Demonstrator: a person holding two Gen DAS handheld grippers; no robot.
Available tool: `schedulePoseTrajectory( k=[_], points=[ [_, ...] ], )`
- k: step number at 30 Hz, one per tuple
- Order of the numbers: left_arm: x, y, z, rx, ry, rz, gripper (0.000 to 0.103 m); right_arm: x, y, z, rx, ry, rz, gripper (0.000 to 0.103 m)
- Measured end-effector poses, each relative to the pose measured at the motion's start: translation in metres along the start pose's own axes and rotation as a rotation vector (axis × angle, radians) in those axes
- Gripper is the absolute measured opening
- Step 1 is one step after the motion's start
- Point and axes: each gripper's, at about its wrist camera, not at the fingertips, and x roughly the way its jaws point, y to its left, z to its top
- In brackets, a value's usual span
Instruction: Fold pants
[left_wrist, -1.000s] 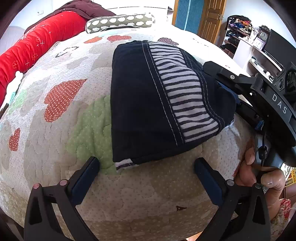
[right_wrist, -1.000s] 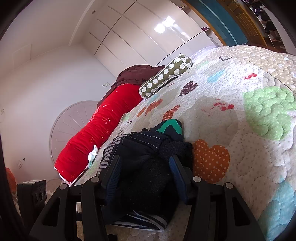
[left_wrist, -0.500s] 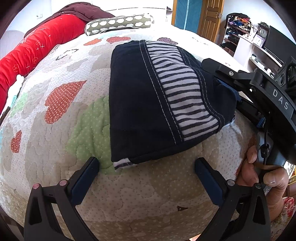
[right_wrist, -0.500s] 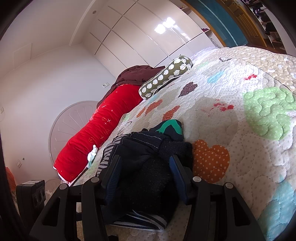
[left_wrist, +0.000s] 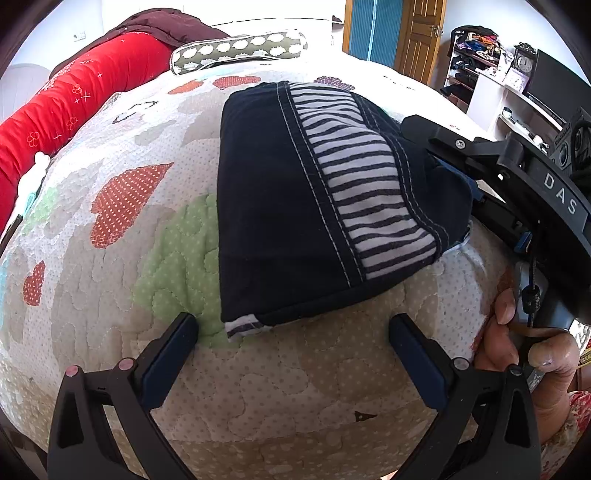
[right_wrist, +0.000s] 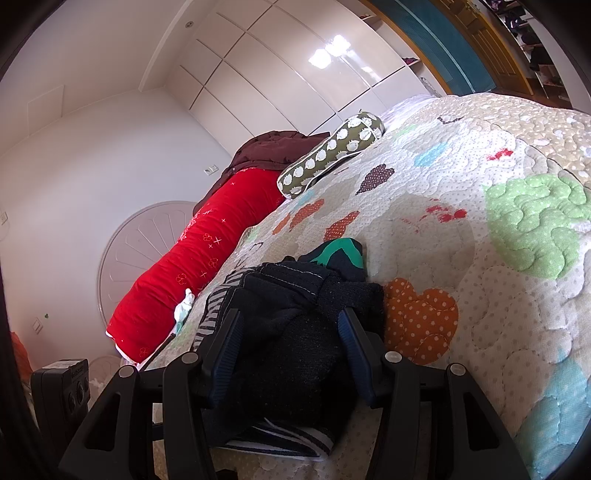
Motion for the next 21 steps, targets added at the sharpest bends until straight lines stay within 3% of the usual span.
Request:
schedulePoseTrajectory(
  k=[21],
  points=[
    [-0.0019,-0.0024,-0.0023,0.010,-0.018,0.007,0.103,0.0008,-0.0007,0.0024,-0.003,-0.009,0.000,0.056]
  ],
)
